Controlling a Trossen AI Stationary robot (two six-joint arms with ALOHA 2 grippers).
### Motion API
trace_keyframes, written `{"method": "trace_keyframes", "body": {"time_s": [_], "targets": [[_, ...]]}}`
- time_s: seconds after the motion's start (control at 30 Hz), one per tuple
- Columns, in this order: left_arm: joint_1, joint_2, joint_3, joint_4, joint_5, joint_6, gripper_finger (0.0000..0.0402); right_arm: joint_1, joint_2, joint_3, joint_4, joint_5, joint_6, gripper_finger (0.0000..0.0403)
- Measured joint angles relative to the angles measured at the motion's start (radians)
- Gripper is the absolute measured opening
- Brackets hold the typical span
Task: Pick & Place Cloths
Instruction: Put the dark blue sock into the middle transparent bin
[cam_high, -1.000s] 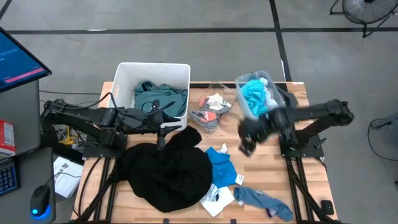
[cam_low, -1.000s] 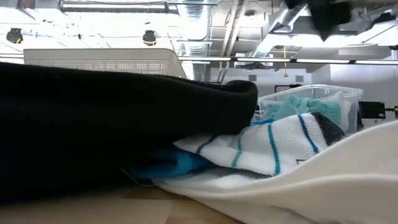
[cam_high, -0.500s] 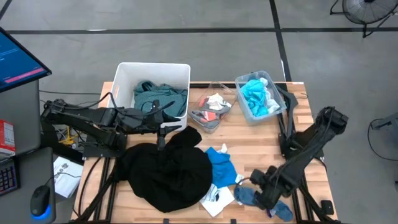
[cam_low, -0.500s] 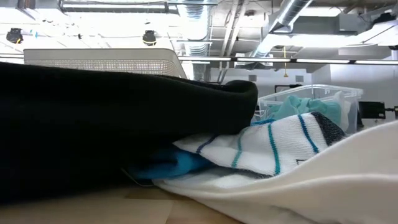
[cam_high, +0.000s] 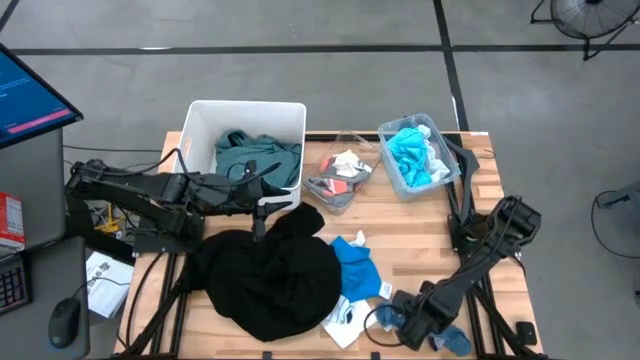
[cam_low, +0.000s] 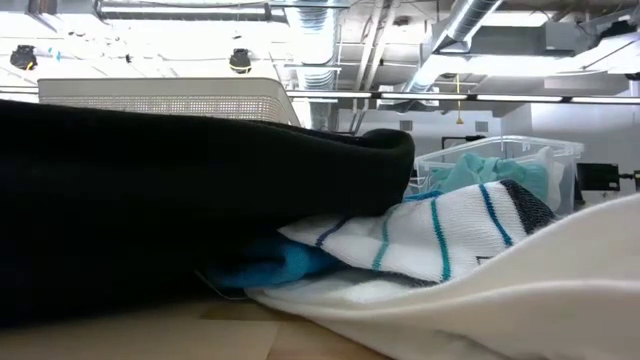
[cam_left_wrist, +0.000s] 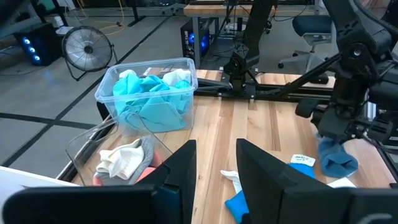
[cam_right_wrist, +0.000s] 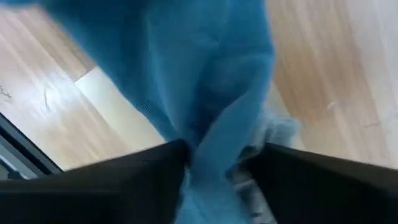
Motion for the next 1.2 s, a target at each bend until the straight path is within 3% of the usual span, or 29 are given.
{"method": "trace_keyframes", "body": {"time_s": [0.1,0.13,0.43,0.67,0.8,0.93,1.2], "targets": [[0.000,0.000,0.000,0.000,0.000,0.000,0.0099,-0.018,-0.007,0.000,-0.007,-0.006,-0.047,0.0047],[0.000,0.000,0.000,0.000,0.000,0.000,0.0099,-0.025,-0.018,-0.001,-0.021,0.007,-0.061,0.0026],[0.000,0.000,0.000,0.000,0.000,0.000,0.0099,-0.178,-0.215,-0.002,-0.275,0.188,-0.228,0.0011],[0.000,0.000,0.000,0.000,0.000,-0.007,0.0099,-0.382,-0.275,-0.002,-0.326,0.264,-0.500,0.0006],[0.000,0.000,0.000,0.000,0.000,-0.007,0.0099,-0.468,-0.204,-0.002,-0.338,0.311,-0.665,0.0024],[0.000,0.000,0.000,0.000,0.000,-0.007,0.0099,-0.536,-0.153,-0.002,-0.337,0.318,-0.791,0.0068],[-0.008,0.000,0.000,-0.001,0.000,-0.007,0.0099,-0.556,-0.232,-0.002,-0.258,0.282,-0.975,0.0232]]}}
